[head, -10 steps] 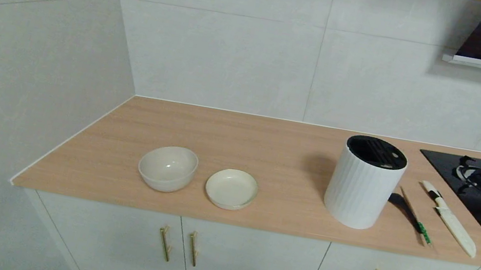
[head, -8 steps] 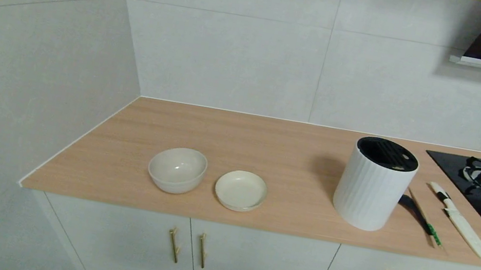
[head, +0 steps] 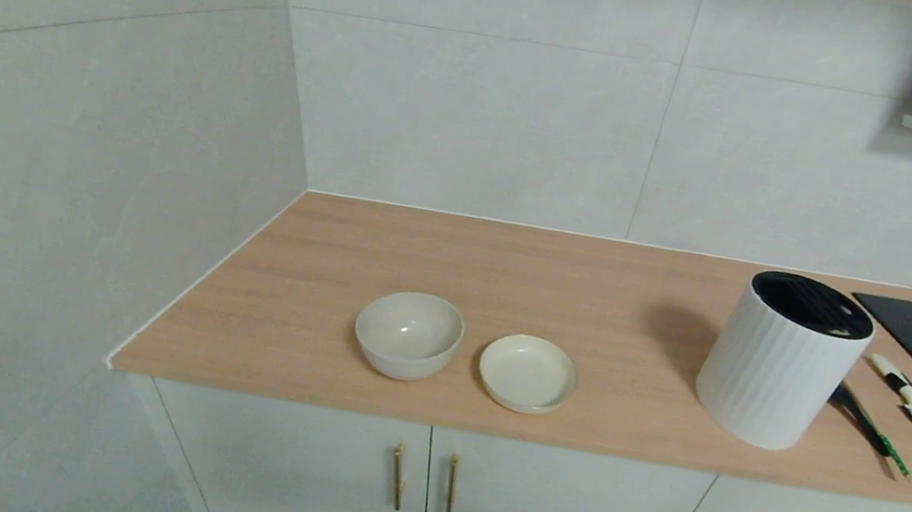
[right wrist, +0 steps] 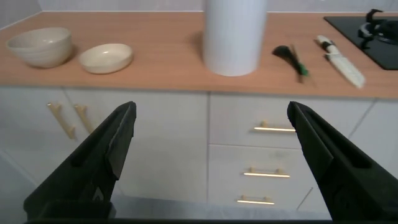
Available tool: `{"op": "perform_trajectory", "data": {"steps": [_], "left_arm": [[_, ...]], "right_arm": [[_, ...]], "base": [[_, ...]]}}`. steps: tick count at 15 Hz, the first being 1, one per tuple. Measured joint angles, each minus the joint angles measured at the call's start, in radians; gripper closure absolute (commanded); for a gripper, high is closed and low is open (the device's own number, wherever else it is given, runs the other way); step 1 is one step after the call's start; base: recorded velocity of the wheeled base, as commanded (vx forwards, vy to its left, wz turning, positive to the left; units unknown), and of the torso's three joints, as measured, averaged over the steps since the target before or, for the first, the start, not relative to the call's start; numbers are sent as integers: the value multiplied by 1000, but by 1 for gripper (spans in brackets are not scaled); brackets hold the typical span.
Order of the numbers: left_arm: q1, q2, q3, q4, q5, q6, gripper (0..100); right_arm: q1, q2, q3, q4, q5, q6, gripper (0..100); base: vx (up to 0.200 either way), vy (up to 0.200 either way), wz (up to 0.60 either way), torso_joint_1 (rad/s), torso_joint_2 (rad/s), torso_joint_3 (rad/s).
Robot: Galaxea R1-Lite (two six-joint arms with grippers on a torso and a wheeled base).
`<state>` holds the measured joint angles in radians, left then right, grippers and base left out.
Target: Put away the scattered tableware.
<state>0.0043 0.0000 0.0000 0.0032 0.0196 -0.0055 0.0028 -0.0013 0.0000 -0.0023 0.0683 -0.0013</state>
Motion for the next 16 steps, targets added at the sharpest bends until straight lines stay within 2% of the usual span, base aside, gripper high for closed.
{"op": "perform_trajectory", "data": {"steps": [1, 16], "left_arm": [[0, 0, 0, 0, 0, 0, 0], [0, 0, 0, 0, 0, 1, 0]], "right_arm": [[0, 0, 0, 0, 0, 0, 0], [0, 0, 0, 0, 0, 0, 0]], "base": [[0, 200, 0, 7, -2, 7], [0, 0, 0, 0, 0, 0]]}}
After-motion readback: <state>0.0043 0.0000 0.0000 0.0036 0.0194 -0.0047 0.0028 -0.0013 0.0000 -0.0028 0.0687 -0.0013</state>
